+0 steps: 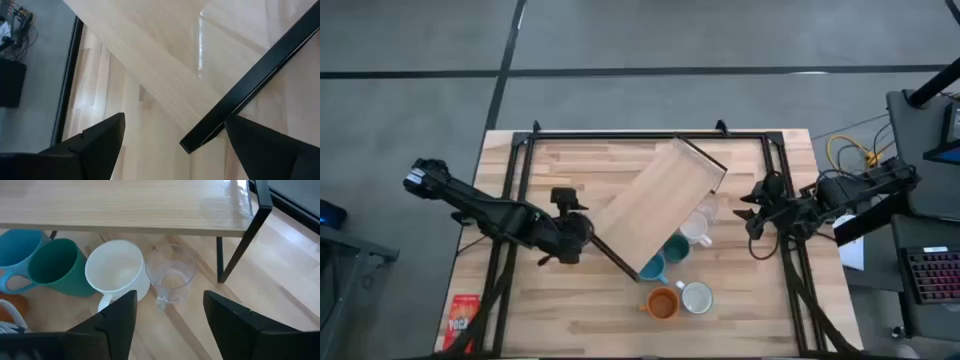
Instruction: Stack small to large cups/mugs on shelf
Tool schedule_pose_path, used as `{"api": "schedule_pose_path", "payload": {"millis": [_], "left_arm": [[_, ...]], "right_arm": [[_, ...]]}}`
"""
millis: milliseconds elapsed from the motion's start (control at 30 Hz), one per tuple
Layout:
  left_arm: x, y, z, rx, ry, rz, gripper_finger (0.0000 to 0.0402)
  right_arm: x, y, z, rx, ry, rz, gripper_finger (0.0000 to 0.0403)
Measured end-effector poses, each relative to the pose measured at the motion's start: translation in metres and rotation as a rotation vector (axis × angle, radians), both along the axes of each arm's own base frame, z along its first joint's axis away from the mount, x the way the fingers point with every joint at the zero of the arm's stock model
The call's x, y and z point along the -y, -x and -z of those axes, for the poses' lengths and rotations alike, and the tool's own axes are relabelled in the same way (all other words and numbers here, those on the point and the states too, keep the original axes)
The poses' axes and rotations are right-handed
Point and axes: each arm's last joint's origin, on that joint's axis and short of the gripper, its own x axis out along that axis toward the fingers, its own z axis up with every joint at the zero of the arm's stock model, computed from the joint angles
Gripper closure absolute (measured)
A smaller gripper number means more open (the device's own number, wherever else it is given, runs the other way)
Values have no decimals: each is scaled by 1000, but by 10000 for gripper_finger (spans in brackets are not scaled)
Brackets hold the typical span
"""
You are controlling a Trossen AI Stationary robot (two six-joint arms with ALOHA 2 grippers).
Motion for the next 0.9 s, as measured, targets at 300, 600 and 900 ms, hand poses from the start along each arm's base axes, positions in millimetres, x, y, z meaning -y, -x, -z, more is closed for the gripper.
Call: {"api": "schedule_pose_path", "payload": {"millis": [300, 600, 900], "left_arm": [[5, -12, -10, -12, 3, 26, 71], [8, -12, -4, -49, 115, 29, 71], [-11, -8, 26, -101, -36, -89, 71]], "right_arm": [[0, 0, 2, -6, 5, 3, 181], [0, 0, 2, -6, 5, 3, 181], [0, 0, 2, -4, 4, 3, 181]]}}
